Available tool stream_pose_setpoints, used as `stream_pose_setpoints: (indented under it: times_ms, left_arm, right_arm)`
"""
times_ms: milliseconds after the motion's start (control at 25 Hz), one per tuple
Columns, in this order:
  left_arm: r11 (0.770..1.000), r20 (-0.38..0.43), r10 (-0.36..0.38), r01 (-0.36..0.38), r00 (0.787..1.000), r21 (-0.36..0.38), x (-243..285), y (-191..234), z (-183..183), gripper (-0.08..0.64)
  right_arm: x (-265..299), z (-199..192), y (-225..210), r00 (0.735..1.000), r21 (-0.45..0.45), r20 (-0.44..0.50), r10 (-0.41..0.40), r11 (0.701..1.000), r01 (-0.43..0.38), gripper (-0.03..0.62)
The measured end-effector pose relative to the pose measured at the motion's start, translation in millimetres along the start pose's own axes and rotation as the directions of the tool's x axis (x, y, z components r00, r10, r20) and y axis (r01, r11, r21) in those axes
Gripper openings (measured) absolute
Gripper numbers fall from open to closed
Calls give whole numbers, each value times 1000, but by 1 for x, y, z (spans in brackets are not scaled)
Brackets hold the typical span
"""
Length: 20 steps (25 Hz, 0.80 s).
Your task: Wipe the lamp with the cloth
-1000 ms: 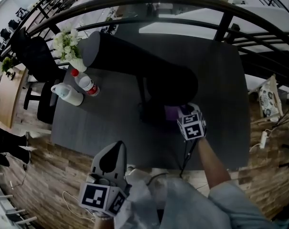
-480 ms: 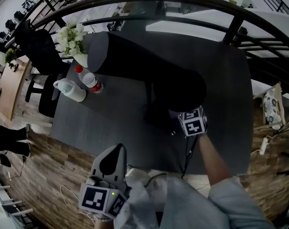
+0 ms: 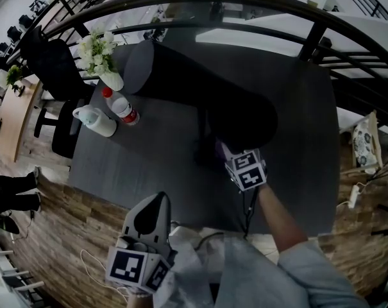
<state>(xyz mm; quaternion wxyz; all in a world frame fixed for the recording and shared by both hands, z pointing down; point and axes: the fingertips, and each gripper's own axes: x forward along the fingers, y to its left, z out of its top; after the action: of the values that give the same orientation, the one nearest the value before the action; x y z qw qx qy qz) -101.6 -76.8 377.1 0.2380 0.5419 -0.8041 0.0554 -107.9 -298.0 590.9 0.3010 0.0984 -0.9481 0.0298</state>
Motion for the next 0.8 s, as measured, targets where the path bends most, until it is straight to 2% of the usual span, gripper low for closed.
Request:
stream_pose_setpoints:
  times_ms: [320, 520, 800]
  left_arm:
    - [999, 8, -23, 23, 1000, 24, -6, -3, 2, 9]
    - [999, 21, -43, 42, 999, 30, -8, -3, 3, 9]
    - [996, 45, -84, 82, 995, 38, -11, -6, 6, 9]
  right_arm:
    - [-9, 17, 36, 994, -14, 49, 101, 995, -101, 89]
    - [-17, 13, 44, 994, -3, 35, 100, 995, -100, 91]
    - [-39, -10, 46, 998, 28, -2, 59, 998, -59, 91]
